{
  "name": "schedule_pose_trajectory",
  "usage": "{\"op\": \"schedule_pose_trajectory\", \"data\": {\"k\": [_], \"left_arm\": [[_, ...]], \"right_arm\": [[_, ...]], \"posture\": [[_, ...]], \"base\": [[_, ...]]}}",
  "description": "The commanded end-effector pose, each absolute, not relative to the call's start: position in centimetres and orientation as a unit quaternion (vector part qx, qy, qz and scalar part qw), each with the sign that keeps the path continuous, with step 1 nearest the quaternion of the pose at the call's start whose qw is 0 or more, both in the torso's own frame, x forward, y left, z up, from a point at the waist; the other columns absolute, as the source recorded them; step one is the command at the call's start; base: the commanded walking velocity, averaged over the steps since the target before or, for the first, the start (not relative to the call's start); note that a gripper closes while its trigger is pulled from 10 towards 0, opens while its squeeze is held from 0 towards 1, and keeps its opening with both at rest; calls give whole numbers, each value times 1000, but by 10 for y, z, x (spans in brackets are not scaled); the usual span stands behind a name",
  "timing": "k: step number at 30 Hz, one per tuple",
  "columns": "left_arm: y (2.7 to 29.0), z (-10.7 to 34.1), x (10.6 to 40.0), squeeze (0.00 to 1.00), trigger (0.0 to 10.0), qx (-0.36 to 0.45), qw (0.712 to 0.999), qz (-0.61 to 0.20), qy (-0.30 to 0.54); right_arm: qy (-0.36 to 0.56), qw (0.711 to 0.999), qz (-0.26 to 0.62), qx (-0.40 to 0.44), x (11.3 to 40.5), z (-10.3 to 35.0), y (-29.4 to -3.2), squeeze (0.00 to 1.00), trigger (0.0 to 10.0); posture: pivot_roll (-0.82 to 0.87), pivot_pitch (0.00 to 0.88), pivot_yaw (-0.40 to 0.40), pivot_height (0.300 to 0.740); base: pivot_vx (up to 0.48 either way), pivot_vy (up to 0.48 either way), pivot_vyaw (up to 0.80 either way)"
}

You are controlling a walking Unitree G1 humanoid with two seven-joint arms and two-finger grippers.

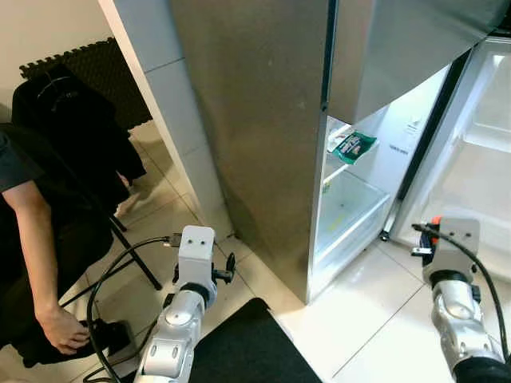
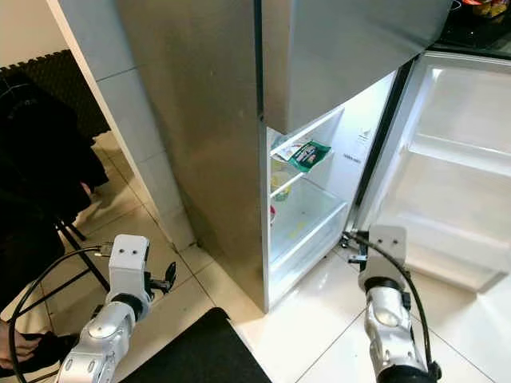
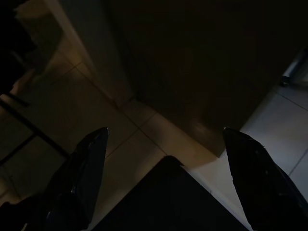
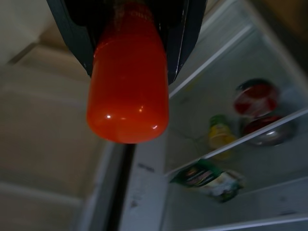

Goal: Restocking fridge

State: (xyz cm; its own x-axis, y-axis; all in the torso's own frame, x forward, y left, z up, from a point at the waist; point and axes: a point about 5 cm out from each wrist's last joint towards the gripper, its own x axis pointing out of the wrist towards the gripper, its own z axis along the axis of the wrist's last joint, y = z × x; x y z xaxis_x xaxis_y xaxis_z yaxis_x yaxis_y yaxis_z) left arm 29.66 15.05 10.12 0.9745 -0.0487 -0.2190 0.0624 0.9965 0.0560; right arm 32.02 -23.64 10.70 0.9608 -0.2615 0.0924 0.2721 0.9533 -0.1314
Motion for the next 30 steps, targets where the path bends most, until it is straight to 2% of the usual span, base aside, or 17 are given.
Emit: {"op": "schedule_pose_trajectory", "data": {"k": [1,11,30], "left_arm": [[157,92,292,0,10000,42,991,-24,128],[153,90,291,0,10000,43,990,-34,128],[149,82,285,0,10000,39,989,-56,129]], "right_arm": [[-32,990,-122,-67,318,103,-228,0,10000],[-21,996,-65,-50,309,90,-186,0,10000],[-18,999,-19,-31,298,85,-163,0,10000]], "posture": [[-87,195,112,740],[-93,191,108,740],[-103,191,96,740]], "base": [[0,0,0],[0,0,0],[0,0,0]]}}
